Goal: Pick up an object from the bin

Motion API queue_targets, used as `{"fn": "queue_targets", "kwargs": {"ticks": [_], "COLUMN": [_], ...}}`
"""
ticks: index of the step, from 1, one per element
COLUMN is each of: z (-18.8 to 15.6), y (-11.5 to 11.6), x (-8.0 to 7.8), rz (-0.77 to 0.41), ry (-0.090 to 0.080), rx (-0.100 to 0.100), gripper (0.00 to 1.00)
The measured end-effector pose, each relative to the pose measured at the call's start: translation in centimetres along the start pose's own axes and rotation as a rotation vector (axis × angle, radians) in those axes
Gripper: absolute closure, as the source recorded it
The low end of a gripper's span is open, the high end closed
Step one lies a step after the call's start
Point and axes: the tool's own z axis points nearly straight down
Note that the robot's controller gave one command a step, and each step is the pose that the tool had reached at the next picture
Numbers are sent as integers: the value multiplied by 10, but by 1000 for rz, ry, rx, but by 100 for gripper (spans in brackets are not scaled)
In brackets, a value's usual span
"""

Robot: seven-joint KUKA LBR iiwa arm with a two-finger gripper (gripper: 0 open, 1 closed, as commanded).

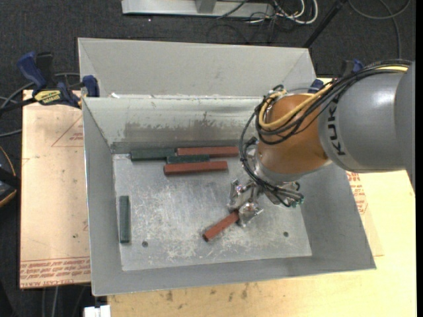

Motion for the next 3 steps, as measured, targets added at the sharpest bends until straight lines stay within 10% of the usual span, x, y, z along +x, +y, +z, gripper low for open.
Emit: {"fn": "queue_targets", "kwargs": {"ticks": [3], "z": [-8], "y": [1], "x": [1], "rz": [1], "ry": [4], "rx": [-5], "gripper": [100]}}
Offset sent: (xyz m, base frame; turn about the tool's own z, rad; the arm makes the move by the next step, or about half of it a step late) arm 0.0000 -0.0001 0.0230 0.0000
